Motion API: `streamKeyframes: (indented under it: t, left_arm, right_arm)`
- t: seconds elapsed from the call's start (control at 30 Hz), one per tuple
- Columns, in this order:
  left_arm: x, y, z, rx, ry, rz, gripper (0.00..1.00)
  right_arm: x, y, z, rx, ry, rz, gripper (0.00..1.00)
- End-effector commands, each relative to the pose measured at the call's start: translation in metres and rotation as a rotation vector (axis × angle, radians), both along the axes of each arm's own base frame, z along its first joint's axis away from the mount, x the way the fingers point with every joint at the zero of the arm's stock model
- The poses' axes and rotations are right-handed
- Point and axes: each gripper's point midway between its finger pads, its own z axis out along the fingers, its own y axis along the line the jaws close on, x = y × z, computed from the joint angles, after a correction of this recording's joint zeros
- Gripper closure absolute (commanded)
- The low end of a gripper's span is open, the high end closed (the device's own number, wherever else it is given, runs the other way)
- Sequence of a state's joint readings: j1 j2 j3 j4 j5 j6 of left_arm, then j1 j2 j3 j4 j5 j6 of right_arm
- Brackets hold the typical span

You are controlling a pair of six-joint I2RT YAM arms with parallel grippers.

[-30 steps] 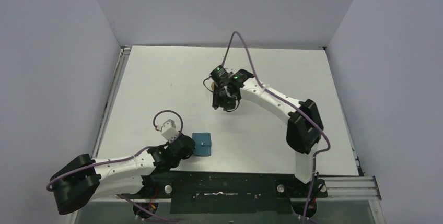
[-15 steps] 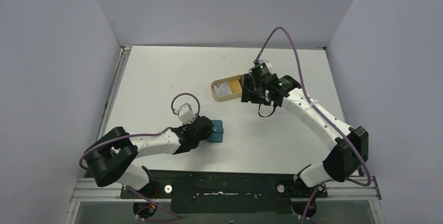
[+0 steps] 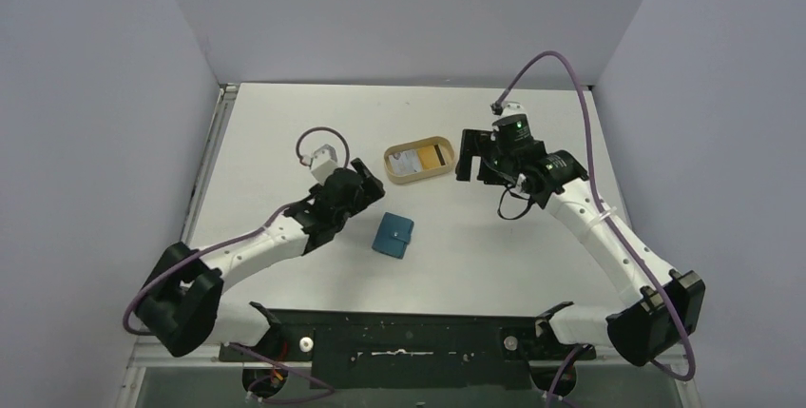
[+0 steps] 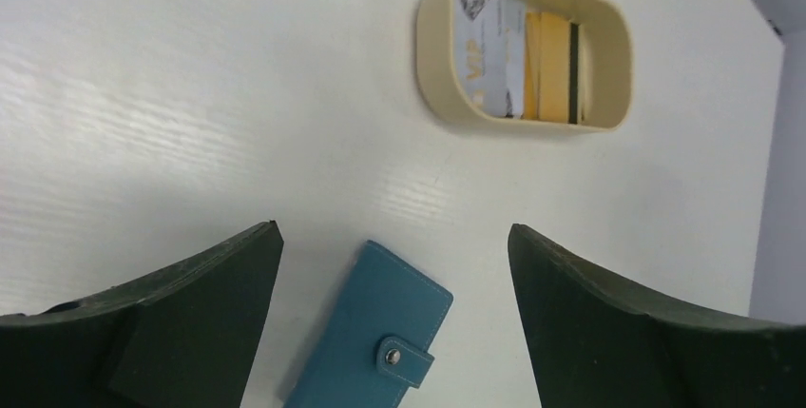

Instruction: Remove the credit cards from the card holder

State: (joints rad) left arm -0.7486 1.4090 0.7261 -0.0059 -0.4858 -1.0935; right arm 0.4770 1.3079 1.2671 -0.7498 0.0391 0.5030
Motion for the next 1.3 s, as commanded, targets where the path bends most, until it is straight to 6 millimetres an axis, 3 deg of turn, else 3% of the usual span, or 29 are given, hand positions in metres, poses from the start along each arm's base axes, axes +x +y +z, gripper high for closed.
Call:
streamKeyframes:
  t: [0.0, 0.13, 0.3, 0.57, 0.9, 1.27]
  left_arm:
    - [0.014, 0.022, 0.072, 0.057, -0.173, -0.18, 0.12]
    - [0.002, 0.058, 0.098, 0.108, -0.189, -0.264, 0.04]
    - [-0.008, 0.097, 0.126, 0.005, -0.265, -0.296, 0.03]
    - [-0.022, 0.153, 0.132, 0.245, -0.217, -0.275, 0.03]
    - [-0.02, 0.155, 0.137, 0.25, -0.279, -0.26, 0.03]
    - [-0.028, 0.156, 0.144, 0.249, -0.316, -0.254, 0.03]
  right_arm:
    - [0.002, 0.003, 0.009, 0.025, -0.114, 0.078, 0.0]
    - [0.0, 0.009, -0.001, 0.091, -0.158, 0.103, 0.0]
    - [0.003, 0.001, -0.008, 0.094, -0.161, 0.026, 0.0]
    - [0.009, -0.047, -0.019, -0.063, -0.264, -0.144, 0.0]
    - [0.01, -0.06, 0.002, -0.091, -0.33, -0.188, 0.0]
    - [0.004, -0.069, 0.0, -0.129, -0.306, -0.211, 0.0]
